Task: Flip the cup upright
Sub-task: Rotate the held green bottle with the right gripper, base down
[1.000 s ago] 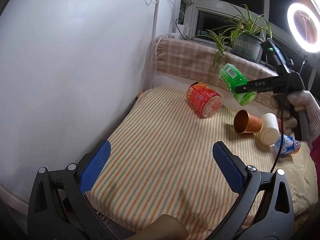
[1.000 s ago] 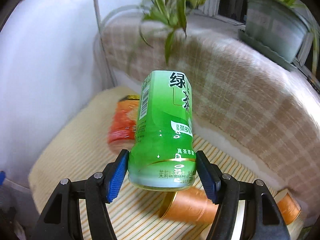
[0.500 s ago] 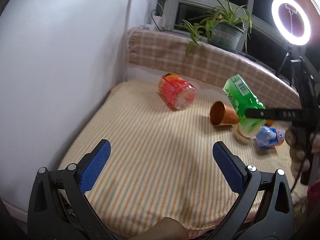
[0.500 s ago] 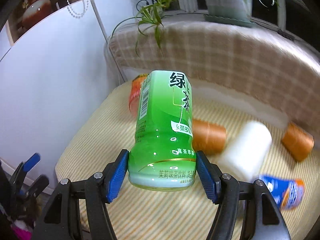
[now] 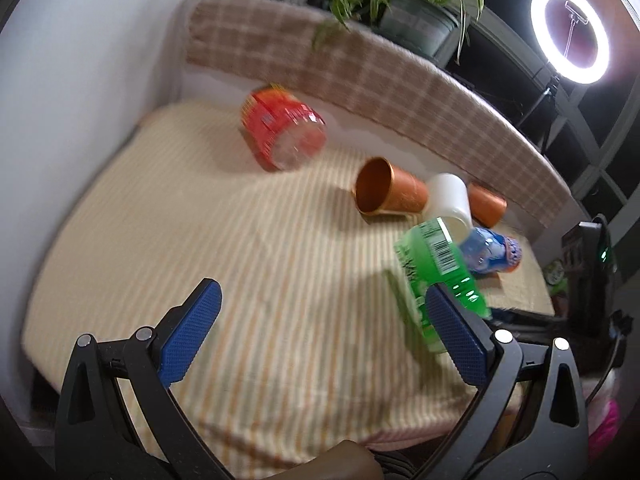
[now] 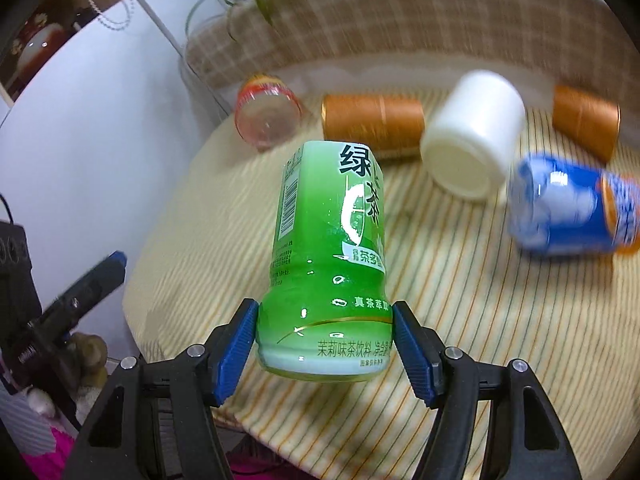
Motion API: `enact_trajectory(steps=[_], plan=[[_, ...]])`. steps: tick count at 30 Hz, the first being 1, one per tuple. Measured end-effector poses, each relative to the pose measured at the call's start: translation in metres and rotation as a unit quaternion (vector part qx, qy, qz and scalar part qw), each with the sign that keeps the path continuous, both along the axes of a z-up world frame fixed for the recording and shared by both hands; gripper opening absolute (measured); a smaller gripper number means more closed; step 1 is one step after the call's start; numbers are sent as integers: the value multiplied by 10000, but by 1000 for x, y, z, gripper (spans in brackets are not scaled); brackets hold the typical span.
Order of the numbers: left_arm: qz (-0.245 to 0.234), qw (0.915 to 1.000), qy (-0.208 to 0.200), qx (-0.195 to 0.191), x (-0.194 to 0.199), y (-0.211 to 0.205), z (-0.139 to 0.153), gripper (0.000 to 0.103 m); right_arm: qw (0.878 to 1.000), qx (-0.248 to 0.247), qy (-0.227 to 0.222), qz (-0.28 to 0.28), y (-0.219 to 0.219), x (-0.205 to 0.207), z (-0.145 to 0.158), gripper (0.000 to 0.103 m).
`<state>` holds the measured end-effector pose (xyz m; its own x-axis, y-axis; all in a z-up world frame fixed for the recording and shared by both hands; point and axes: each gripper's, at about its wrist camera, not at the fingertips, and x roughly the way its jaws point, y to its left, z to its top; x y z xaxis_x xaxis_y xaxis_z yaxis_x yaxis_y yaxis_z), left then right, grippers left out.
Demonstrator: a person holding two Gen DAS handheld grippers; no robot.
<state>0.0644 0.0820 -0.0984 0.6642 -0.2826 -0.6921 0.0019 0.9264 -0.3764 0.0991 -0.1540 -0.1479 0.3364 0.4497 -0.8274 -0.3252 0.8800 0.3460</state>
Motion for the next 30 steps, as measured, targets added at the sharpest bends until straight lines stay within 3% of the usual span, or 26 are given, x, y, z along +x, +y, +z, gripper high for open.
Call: enact_trajectory(steps=[7, 12, 15, 22, 28, 30], plan=[[-373, 9971, 448, -492, 20, -18, -17, 103, 9999, -21, 105, -11, -6, -10, -9, 73], [-561, 9896, 834, -1031, 39, -29, -28, 101, 9998, 187, -68, -41, -17, -21, 4, 85], [-647, 9849, 991, -1265, 51, -35, -32, 101, 9993, 224, -207, -194, -32, -32, 12, 85], [-790, 9760, 1322, -1541, 78, -56, -44, 100, 9963, 366, -212, -743, -81, -51, 17, 85], [-849, 9722, 1514, -1575, 94, -75, -55, 93, 9939, 416, -119, -1017, -102, -53, 14, 85], [-881, 9719, 1552, -1535, 98, -81, -57, 86, 9935, 420, -127, -1055, -106, -52, 14, 85]])
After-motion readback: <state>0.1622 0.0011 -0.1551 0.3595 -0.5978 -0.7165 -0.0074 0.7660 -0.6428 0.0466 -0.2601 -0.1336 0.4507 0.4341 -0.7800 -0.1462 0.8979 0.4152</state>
